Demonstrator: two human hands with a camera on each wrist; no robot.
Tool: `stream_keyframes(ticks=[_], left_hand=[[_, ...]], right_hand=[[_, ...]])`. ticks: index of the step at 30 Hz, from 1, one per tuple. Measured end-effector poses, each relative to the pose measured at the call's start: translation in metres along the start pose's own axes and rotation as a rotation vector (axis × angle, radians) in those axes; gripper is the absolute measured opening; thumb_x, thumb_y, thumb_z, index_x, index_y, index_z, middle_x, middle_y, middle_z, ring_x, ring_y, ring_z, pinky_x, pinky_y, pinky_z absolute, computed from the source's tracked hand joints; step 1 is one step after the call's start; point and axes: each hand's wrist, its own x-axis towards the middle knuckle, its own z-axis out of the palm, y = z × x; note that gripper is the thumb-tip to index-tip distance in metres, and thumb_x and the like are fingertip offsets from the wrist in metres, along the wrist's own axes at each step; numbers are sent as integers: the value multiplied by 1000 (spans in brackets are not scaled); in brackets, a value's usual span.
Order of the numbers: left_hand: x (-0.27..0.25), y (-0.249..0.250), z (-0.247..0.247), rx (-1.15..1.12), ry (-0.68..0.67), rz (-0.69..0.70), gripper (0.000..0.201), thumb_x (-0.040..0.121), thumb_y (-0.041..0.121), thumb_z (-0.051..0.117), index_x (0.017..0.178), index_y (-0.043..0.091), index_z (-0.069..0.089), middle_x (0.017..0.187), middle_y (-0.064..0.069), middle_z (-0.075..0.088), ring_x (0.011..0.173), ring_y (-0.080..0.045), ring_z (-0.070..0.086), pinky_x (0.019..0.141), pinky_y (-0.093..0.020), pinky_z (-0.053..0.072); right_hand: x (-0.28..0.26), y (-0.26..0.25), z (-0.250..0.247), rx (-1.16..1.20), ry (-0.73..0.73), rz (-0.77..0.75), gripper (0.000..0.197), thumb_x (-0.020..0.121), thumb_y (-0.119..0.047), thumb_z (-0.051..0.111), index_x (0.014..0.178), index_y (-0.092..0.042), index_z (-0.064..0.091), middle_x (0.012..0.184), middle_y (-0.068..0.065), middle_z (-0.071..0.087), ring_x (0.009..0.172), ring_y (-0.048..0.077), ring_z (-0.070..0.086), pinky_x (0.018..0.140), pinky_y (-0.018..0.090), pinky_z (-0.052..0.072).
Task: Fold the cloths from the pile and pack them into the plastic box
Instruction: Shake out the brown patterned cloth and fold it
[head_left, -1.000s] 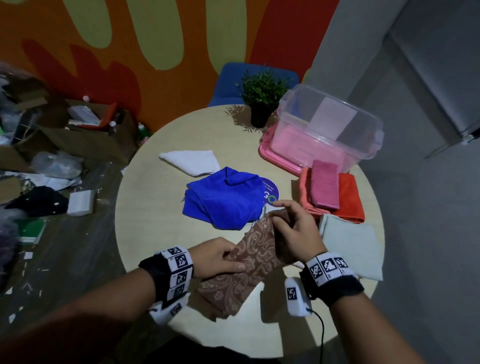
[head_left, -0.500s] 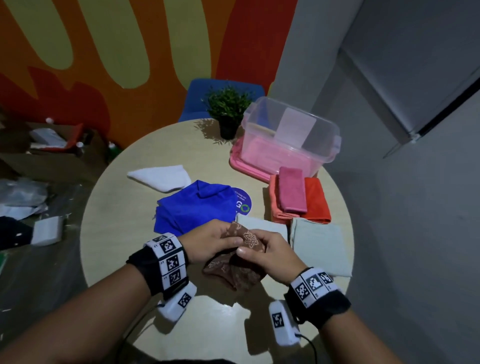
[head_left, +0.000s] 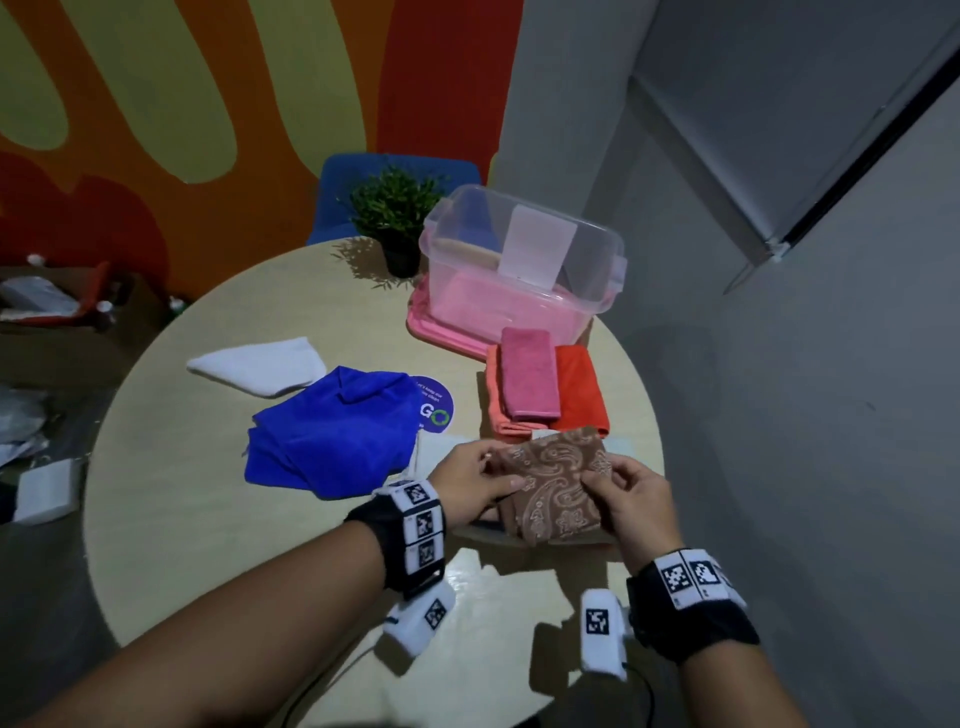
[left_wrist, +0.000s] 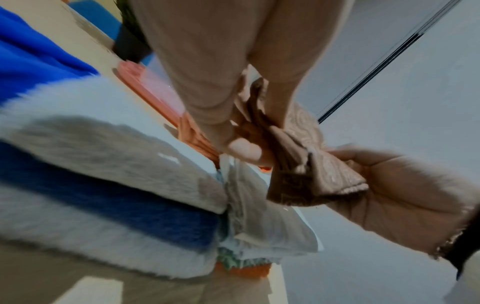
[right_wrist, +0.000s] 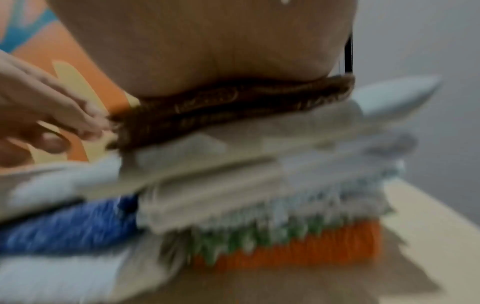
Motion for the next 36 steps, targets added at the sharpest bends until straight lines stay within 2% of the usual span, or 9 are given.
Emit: stream_keyframes(ticks=[3, 6, 11, 14, 17, 21, 26, 30, 36], left_hand=[[26, 4, 27, 130, 102, -24, 40, 83, 6, 76, 115, 24, 61, 98, -8, 66, 82, -25, 70, 69, -42, 62], [36, 2, 30, 519, 238, 97, 32, 86, 16, 71, 114, 25, 60, 93, 4, 60, 80, -17, 64, 75, -31, 56], [28, -13, -3, 608, 362, 105, 19, 92, 10, 55, 87, 28, 62, 91, 3, 66, 82, -13, 62, 72, -26, 49], [15, -26, -37, 629, 522, 62, 26, 91, 6, 49, 81, 27, 59, 92, 4, 63, 89, -19, 59, 74, -31, 49], [1, -40, -80, 808, 680, -37, 33, 85, 1, 50, 104, 26, 60, 108, 7, 56, 106, -24, 48, 82, -40, 46], [-9, -73, -128, 1106, 479, -320, 63, 86, 30, 64, 142, 34, 37, 147, 5, 35, 134, -27, 30, 99, -46, 39], [-6, -82, -151, 949, 568, -200, 27, 95, 28, 58, 121, 22, 60, 118, -6, 57, 114, -36, 49, 82, -46, 50], [-11, -54, -158, 645, 779, -60, 22, 101, 22, 45, 91, 10, 60, 86, -12, 63, 83, -37, 61, 71, -42, 49], [-50, 24, -144, 442, 675, 236, 25, 107, 23, 36, 94, 14, 56, 89, 2, 60, 77, -13, 55, 71, -23, 33]], right_hand=[[21, 2, -22, -467, 226, 11, 39, 83, -16, 76, 119, -7, 64, 99, 9, 72, 92, 26, 67, 83, 34, 51], [25, 2, -21, -985, 334, -146, 49, 89, -39, 65, 133, -21, 53, 139, 8, 49, 128, 34, 45, 104, 44, 39], [40, 38, 24, -1368, 12, -145, 74, 91, -73, 21, 155, -37, 14, 166, 3, 1, 151, 37, -3, 118, 58, 2], [46, 64, 36, -1433, 29, -100, 80, 90, -74, 10, 156, -32, -4, 164, 8, -17, 149, 40, -14, 117, 63, 1], [48, 72, 36, -1434, 85, -132, 81, 90, -73, 11, 157, -29, -3, 164, 9, -16, 149, 40, -12, 117, 63, 3], [48, 71, 36, -1366, 116, -143, 85, 90, -73, 24, 156, -25, 1, 165, 4, -12, 150, 35, -12, 119, 60, 2], [38, 58, 34, -1148, 233, -210, 82, 90, -68, 36, 153, -23, 11, 164, 2, 1, 150, 28, -11, 119, 60, -1], [22, 29, 51, -954, 346, -445, 65, 87, -54, 45, 141, -20, 32, 155, 6, 24, 142, 32, 20, 113, 58, 19], [-10, -7, 113, -732, -199, -583, 33, 95, -33, 60, 125, -22, 55, 124, -7, 57, 111, 10, 53, 96, 32, 46]])
